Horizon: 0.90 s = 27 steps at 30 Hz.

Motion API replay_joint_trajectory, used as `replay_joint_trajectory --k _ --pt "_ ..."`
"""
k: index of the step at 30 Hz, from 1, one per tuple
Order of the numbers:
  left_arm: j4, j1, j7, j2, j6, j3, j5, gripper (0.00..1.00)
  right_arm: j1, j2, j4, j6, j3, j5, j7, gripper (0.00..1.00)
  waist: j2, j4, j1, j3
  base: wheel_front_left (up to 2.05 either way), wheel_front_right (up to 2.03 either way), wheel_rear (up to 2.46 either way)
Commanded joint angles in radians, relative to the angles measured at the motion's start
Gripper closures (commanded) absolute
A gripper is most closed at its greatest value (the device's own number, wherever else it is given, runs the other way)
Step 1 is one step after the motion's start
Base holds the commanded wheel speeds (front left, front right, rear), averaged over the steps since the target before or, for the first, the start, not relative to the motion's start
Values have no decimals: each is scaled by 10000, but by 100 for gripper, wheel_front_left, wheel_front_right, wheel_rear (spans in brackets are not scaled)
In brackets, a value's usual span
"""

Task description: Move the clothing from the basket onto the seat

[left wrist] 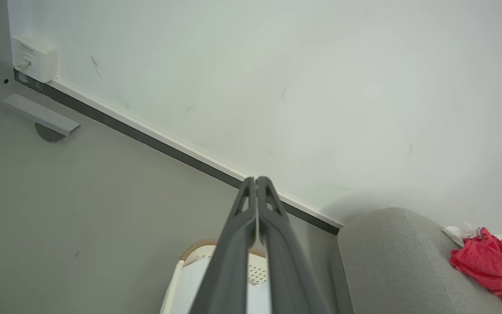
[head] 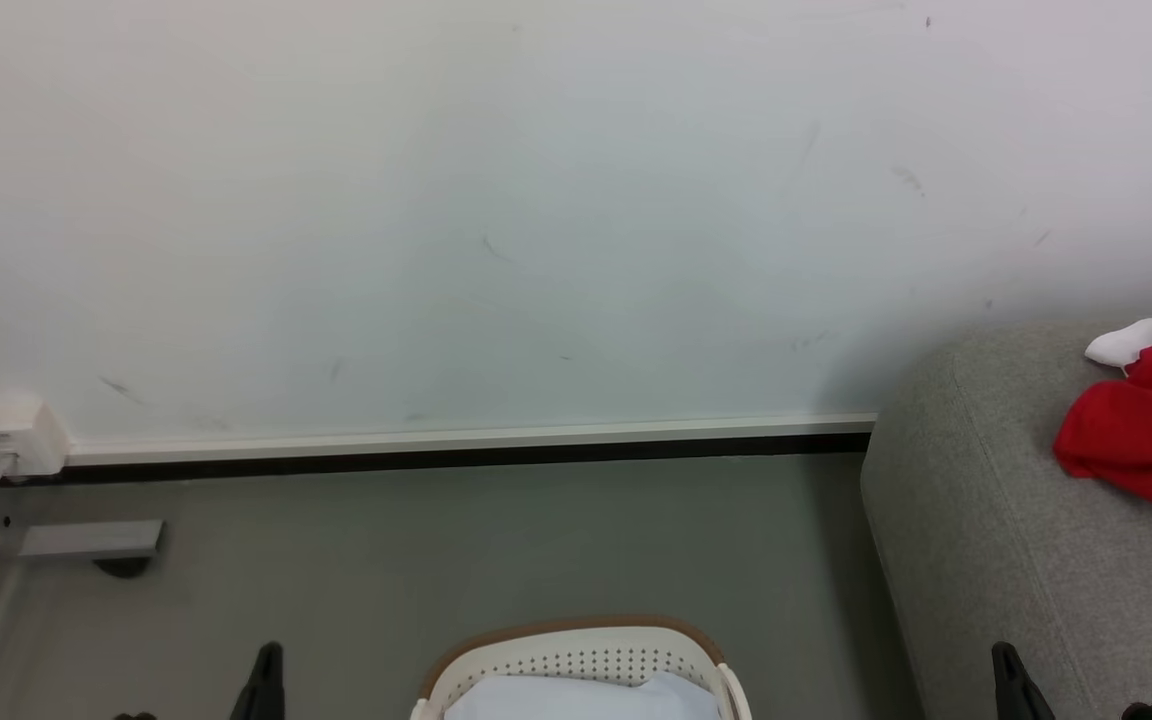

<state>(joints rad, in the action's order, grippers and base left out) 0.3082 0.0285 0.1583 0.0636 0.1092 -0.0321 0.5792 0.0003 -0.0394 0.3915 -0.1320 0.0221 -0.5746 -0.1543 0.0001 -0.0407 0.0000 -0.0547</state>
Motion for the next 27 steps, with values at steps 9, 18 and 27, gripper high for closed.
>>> replay_joint_trajectory --k 9,18,27 --pt "-352 -397 -366 7 -90 -161 1516 100 -443 -75 -341 6 -232 -1533 372 100 -1 35 0 46 0 0 0" --pt "-499 -529 -685 -9 -130 -252 2733 100 -576 -89 -485 8 -394 -2753 689 100 -1 70 0 92 0 0 0" --pt "-614 -654 -989 -24 -172 -340 3850 100 -699 -104 -620 9 -536 -3865 984 100 -1 105 0 138 0 0 0"
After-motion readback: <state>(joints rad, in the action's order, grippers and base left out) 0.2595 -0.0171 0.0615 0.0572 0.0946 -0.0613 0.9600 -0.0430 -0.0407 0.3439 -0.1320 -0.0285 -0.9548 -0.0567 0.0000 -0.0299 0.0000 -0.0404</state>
